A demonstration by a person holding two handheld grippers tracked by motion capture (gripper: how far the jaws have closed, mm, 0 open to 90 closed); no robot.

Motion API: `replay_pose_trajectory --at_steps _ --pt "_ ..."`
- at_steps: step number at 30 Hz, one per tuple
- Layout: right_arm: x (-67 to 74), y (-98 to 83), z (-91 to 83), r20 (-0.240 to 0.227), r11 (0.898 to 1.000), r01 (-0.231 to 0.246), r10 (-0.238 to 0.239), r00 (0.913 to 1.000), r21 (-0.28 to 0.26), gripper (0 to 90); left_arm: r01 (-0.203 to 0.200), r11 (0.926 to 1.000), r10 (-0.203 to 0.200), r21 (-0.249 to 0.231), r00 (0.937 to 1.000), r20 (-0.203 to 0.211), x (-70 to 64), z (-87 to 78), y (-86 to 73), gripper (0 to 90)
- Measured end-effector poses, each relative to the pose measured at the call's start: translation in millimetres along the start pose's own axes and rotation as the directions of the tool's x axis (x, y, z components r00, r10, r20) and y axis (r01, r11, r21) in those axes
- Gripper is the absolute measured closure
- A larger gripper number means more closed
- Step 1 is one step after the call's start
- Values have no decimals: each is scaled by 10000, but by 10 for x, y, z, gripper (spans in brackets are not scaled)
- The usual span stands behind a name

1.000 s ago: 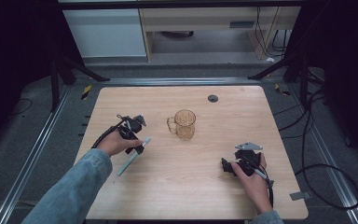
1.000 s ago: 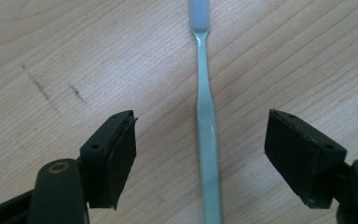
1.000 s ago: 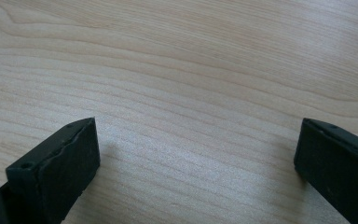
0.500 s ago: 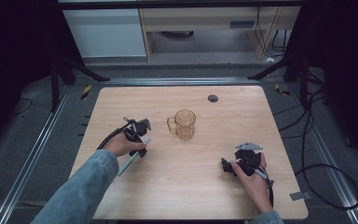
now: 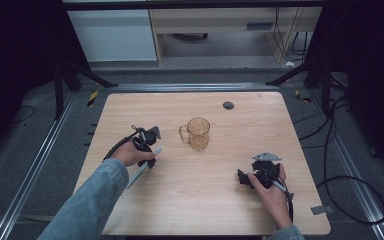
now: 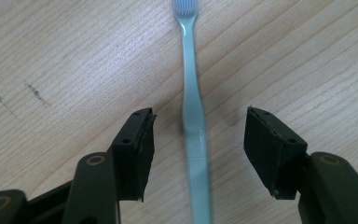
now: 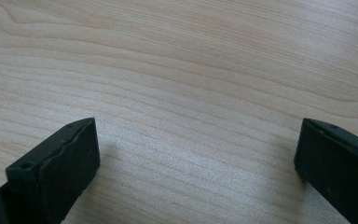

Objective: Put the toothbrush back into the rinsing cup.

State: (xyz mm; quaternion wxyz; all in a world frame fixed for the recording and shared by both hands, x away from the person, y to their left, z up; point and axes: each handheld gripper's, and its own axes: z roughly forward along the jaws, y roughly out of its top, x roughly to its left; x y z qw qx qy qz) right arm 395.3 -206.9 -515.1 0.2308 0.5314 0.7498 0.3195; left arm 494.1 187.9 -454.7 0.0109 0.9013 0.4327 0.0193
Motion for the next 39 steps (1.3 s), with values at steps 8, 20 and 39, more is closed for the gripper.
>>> replay_pose_trajectory --at_steps 8,20,39 --pt "1 0 -1 -9 10000 -21 21 10000 2 4 184 9998 -184 -32 9998 16 57 54 -19 479" --pt "2 0 -1 -10 10000 -26 26 10000 9 4 191 9998 -190 -42 9994 292 92 91 -39 571" --pt "-4 0 -2 -63 10000 28 -28 10000 6 4 18 10000 -18 61 10000 40 49 85 50 681"
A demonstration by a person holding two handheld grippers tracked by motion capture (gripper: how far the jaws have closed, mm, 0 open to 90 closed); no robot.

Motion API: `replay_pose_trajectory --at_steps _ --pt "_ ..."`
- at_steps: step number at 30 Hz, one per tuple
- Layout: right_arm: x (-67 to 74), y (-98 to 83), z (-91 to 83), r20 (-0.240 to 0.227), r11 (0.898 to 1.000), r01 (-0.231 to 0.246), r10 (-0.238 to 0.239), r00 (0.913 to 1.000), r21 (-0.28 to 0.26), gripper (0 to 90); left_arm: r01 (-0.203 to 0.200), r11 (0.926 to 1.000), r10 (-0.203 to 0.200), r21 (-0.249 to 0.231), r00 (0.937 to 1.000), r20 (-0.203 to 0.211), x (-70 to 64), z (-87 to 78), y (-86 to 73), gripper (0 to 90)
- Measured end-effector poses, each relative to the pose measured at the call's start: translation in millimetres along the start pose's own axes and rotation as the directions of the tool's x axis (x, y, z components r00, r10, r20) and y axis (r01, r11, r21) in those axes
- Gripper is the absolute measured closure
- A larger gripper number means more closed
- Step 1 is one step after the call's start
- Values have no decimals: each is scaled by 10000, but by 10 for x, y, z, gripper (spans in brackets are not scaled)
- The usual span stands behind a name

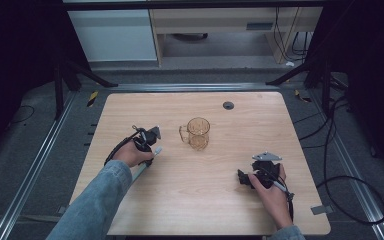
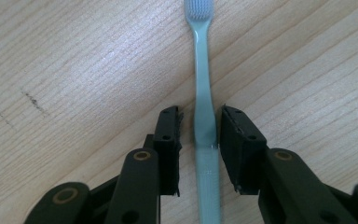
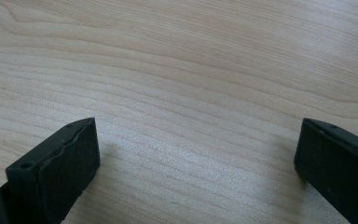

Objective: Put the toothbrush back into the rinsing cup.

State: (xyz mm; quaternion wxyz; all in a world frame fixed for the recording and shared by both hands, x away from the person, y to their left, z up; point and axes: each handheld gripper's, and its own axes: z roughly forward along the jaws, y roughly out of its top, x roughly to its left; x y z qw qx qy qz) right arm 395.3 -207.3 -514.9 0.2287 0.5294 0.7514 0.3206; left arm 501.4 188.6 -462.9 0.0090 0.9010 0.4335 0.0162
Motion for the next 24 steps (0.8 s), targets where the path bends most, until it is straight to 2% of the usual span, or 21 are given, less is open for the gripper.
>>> replay_pose_trajectory --at_steps 16,24 --pt "1 0 0 0 10000 -16 16 10000 2 4 -76 9998 79 -210 9999 100 8 1 -13 775" --pt "-1 0 0 -6 10000 10 -10 10000 1 4 -124 9996 125 -267 9999 63 7 -13 -35 785"
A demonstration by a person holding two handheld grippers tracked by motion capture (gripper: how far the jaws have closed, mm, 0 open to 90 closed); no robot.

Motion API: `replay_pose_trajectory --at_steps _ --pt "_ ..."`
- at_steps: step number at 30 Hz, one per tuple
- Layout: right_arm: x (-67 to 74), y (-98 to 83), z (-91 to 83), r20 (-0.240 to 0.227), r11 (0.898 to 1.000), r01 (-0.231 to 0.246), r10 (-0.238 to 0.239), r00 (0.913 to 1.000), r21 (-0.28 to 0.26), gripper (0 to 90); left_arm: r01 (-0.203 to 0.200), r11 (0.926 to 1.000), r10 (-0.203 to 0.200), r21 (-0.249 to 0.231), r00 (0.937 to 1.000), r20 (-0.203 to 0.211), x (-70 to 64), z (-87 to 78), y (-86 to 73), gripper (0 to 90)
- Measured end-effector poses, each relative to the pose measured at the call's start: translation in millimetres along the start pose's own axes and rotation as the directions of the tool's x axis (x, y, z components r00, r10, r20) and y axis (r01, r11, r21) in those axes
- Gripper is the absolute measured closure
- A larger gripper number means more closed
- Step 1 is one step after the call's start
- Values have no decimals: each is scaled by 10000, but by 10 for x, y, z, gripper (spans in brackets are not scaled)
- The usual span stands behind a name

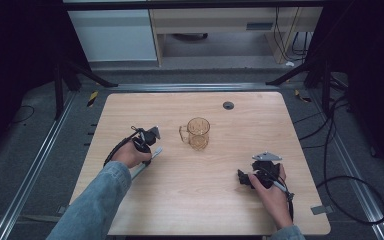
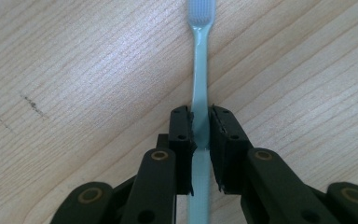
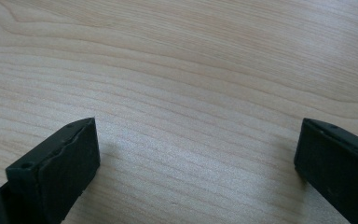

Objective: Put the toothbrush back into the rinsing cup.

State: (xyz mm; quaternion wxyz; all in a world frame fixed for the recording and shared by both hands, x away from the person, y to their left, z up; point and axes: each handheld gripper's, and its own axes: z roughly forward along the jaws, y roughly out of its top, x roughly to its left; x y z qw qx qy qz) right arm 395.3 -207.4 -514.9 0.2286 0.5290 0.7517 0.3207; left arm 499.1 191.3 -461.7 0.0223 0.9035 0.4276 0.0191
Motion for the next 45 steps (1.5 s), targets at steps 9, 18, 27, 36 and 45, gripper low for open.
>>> replay_pose_trajectory --at_steps 9,18,27,36,45 --pt "0 0 0 3 10000 -5 5 10000 -1 4 -134 9992 134 -371 9999 1 -5 -103 5 786" --pt "-1 0 0 3 10000 14 -14 10000 2 4 -310 9973 303 -664 9995 -105 -13 -234 -4 787" --pt "-1 0 -1 0 10000 11 -11 10000 1 4 -465 9940 451 -990 9989 -162 -29 -302 -24 787" --pt "0 0 0 -3 10000 -15 15 10000 -6 4 -479 9893 442 -1380 9986 -300 -19 -427 -104 787" --pt "0 0 0 -3 10000 -18 18 10000 -9 4 -562 9852 505 -1622 9980 -392 -36 -531 -109 787"
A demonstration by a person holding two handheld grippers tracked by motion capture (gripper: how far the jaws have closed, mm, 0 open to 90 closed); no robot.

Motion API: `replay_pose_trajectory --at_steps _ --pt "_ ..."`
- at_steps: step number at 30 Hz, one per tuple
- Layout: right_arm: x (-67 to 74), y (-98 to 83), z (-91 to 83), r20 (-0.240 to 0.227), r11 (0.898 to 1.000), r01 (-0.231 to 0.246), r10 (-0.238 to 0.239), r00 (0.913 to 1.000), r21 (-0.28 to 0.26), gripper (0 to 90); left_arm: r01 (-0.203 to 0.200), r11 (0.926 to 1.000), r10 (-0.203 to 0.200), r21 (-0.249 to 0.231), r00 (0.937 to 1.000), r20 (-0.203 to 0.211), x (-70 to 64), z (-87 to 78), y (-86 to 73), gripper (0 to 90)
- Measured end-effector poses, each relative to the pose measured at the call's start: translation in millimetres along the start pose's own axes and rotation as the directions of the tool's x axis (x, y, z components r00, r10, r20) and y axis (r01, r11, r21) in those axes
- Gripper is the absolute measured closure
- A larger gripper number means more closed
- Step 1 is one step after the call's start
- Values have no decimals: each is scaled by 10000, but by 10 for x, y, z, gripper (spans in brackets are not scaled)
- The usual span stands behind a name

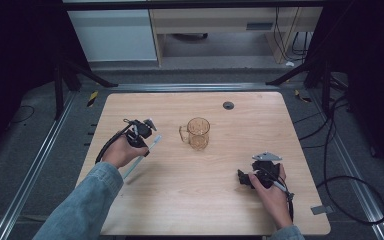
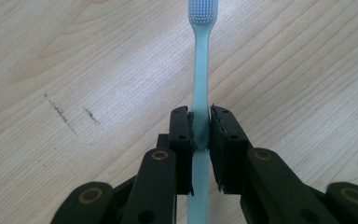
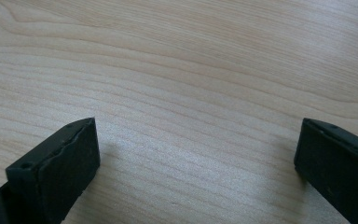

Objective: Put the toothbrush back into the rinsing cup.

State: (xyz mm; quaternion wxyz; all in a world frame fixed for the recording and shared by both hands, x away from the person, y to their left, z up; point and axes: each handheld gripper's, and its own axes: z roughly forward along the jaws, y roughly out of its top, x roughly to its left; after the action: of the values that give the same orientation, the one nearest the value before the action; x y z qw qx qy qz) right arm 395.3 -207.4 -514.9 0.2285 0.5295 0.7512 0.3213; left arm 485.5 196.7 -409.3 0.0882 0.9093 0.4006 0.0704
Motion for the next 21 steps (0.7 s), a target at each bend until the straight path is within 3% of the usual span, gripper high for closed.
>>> replay_pose_trajectory --at_steps 6,11,18,21 --pt "-7 -4 -2 -64 10000 69 -69 10000 -9 4 31 9999 -33 -147 9999 -119 7 -41 35 787" --pt "-6 -4 -3 -87 10000 47 -47 10000 -11 4 72 9967 -85 -812 9998 -164 -15 -109 67 787" --pt "-14 -11 -12 -174 9999 143 -143 9997 -3 4 220 9811 -241 -1922 9997 -88 -79 -217 107 787" --pt "-15 -11 -12 -152 9999 168 -168 9997 1 4 262 9683 -276 -2485 9996 -22 -110 -289 144 787"
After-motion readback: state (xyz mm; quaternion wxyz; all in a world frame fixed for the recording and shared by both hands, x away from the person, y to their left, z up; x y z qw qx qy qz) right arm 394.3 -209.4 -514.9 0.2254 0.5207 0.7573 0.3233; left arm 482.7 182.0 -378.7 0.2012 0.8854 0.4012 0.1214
